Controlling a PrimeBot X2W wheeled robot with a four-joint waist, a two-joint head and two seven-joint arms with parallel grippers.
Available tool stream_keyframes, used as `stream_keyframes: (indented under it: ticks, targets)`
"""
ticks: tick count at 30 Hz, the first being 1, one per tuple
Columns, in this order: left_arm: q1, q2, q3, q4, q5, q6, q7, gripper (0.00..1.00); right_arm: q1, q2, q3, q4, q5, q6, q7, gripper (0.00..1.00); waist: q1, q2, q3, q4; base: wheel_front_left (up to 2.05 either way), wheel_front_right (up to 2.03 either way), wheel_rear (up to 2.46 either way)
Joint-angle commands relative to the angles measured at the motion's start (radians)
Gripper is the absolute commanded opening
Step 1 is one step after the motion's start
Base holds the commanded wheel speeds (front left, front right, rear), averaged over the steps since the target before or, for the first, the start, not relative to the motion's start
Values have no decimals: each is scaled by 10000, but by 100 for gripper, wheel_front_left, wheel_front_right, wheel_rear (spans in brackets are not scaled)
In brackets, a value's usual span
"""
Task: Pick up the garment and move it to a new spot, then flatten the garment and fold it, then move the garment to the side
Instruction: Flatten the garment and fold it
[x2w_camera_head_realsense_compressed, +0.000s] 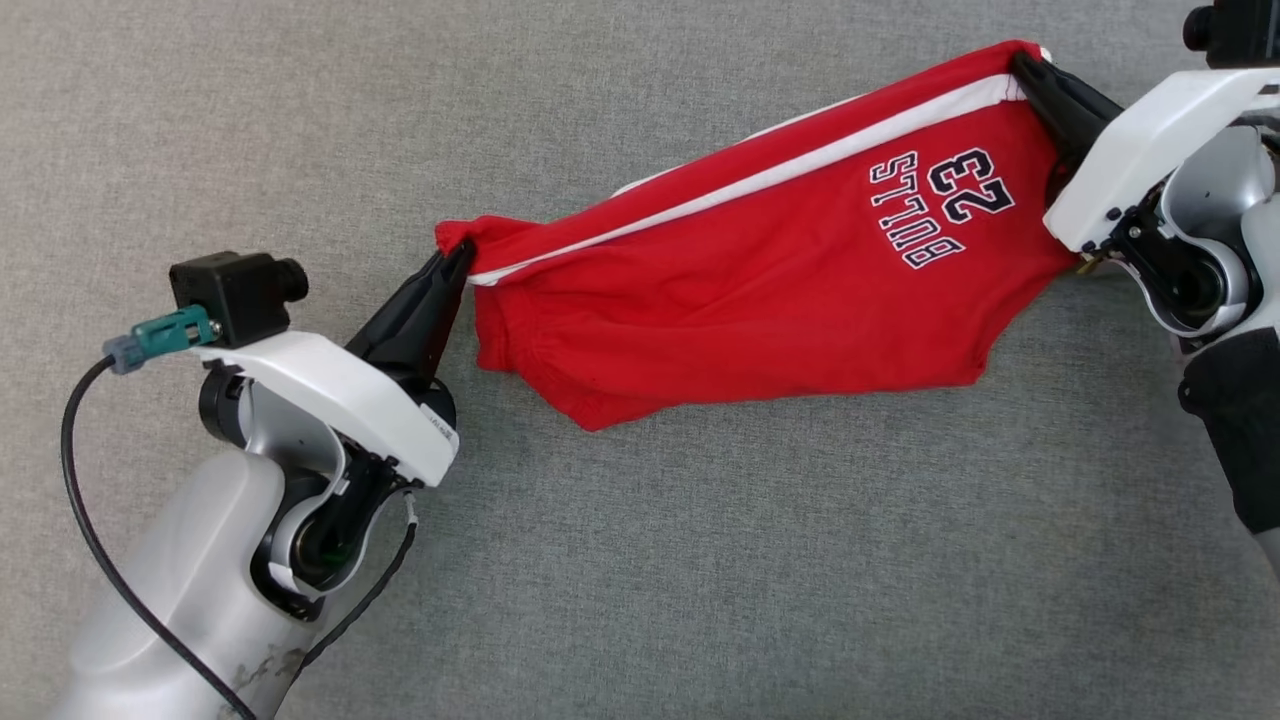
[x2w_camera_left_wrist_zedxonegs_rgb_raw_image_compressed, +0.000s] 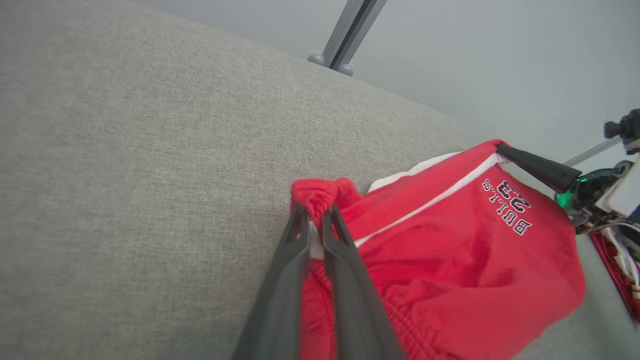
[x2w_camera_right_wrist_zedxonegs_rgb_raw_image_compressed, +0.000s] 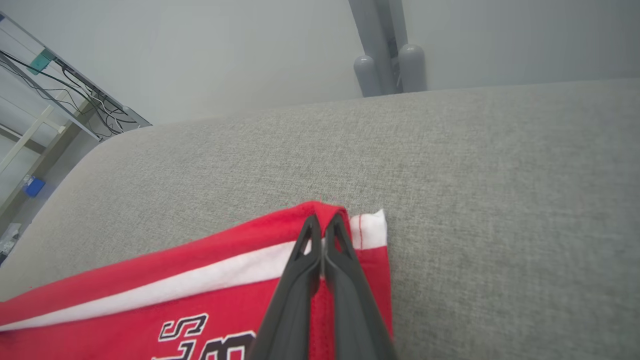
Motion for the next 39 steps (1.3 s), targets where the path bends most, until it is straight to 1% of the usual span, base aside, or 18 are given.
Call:
stream_keyframes:
  ticks: [1, 2, 3, 4, 7, 11, 14, 17, 21, 24, 25, 30, 35, 39]
  targets:
    - [-242, -13, 30, 147, -6, -93, -111, 11, -152, -84, 133, 203, 108, -3, -118, 0, 0, 0, 13, -11, 0, 0, 0]
    - [-277, -87, 24, 253, -26, -151, -170, 36, -228, -44, 264, 300, 230, -3, -203, 0, 0, 0, -4, -33, 0, 0, 0]
    - [-280, -119, 22, 359, -38, -213, -228, 93, -296, -4, 391, 371, 351, -3, -330, 33, 0, 0, -35, -64, 0, 0, 0]
    - [-267, -109, 22, 449, 10, -215, -298, 100, -350, -30, 519, 407, 442, -3, -503, 100, 0, 0, -70, -104, 0, 0, 0]
    - [-36, -118, 121, 532, 99, -205, -648, 100, -226, -75, 863, 376, 760, -2, -1051, 100, 0, 0, -207, -238, 0, 0, 0]
    - [330, 19, 398, 316, 494, 117, -1491, 100, 213, -245, 1130, 149, 975, -2, -2141, 100, 0, 0, -468, -448, 0, 0, 0]
    - [688, 137, 636, -20, 870, 506, -2246, 100, 658, -291, 1202, 43, 841, -2, -3152, 100, 0, 0, -702, -675, 0, 0, 0]
    - [1018, 346, 820, -452, 1281, 880, -2735, 100, 1163, -238, 1215, -137, 527, -2, -4105, 100, 0, 0, -932, -954, 0, 0, 0]
    - [1447, 728, 1018, -951, 2078, 1631, -3071, 100, 1910, -195, 1085, -375, -247, -3, -4844, 100, 0, 0, -1238, -1314, 0, 0, 0]
    - [1687, 969, 1035, -1261, 2525, 2068, -3133, 100, 2588, -119, 701, -799, -908, -2, -5037, 100, 0, 0, -1447, -1542, 0, 0, 0]
    - [1687, 969, 1035, -1261, 2525, 2068, -3133, 100, 2588, -119, 701, -799, -908, -2, -5037, 100, 0, 0, -1447, -1542, 0, 0, 0]
    - [2221, 1393, 942, -1523, 3057, 2670, -2992, 100, 3987, 120, -192, -1796, -2049, -2, -5090, 100, 0, 0, -1773, -1898, 0, 0, 0]
    - [2718, 1659, 837, -1671, 3286, 3067, -2785, 100, 5313, 391, -965, -2822, -2995, -2, -5086, 100, 0, 0, -2025, -2110, 0, 0, 0]
    - [2996, 1715, 815, -1653, 3321, 3231, -2770, 100, 6172, 692, -1560, -3617, -3503, -2, -4774, 100, 0, 0, -2166, -2226, 0, 0, 0]
